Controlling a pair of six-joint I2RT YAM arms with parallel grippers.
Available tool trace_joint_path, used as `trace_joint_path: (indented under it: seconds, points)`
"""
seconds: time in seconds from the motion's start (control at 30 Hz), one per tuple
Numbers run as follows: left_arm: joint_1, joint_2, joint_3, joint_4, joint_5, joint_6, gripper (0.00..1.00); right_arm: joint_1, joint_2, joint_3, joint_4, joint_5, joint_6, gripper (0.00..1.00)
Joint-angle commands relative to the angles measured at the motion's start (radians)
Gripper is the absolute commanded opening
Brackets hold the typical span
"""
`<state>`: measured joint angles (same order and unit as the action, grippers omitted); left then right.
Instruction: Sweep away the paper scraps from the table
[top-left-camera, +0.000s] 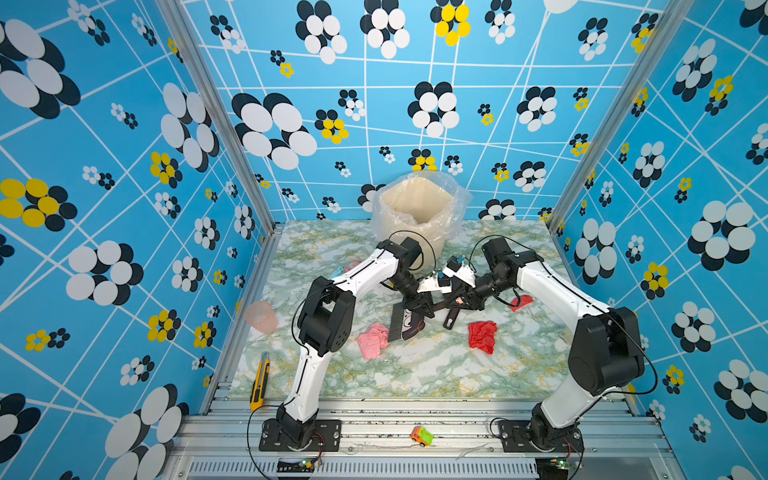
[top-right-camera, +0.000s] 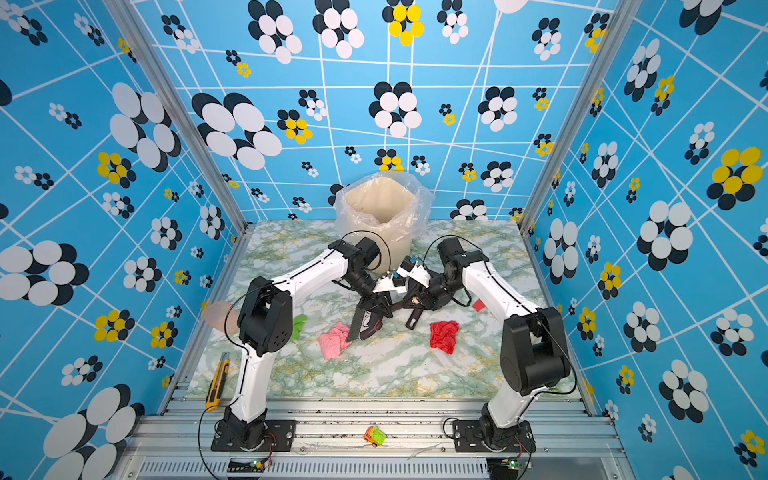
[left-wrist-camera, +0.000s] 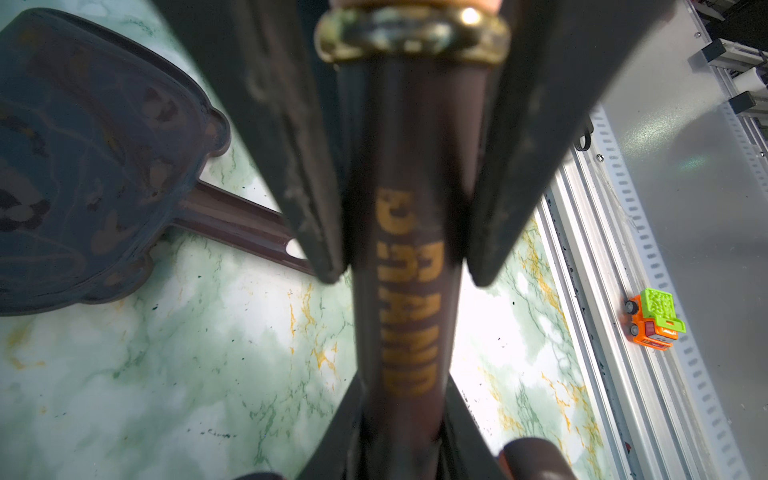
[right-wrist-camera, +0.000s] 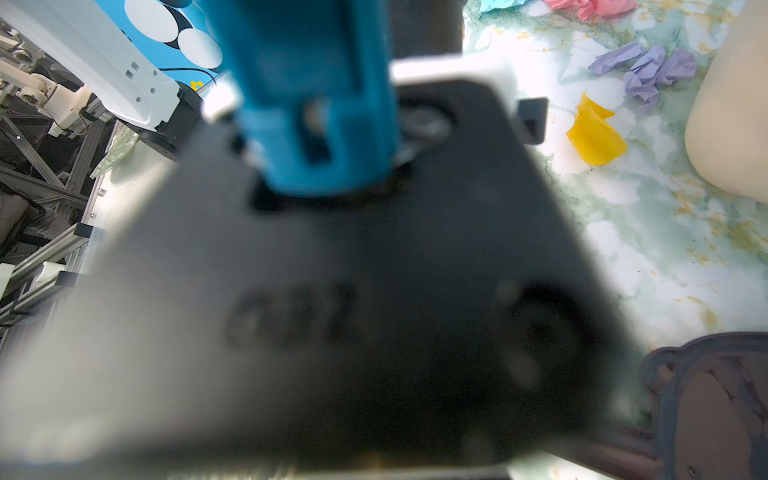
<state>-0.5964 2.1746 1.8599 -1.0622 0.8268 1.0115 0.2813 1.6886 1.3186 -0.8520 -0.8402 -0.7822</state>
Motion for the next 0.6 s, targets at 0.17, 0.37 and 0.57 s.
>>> trace_joint_path:
  seconds: [0.17, 0.37, 0.57]
  points:
    - [0.004, -0.083, -0.003, 0.068, 0.079, -0.066, 0.99, 0.006, 0.026, -0.054, 0.010, 0.106, -0.012, 0.00]
    - [0.005, -0.100, -0.034, 0.097, 0.044, -0.083, 0.99, -0.024, 0.007, -0.076, 0.043, 0.077, 0.002, 0.00]
    - [0.004, -0.134, -0.091, 0.171, 0.013, -0.117, 0.99, -0.050, 0.000, -0.087, 0.059, 0.075, 0.006, 0.00]
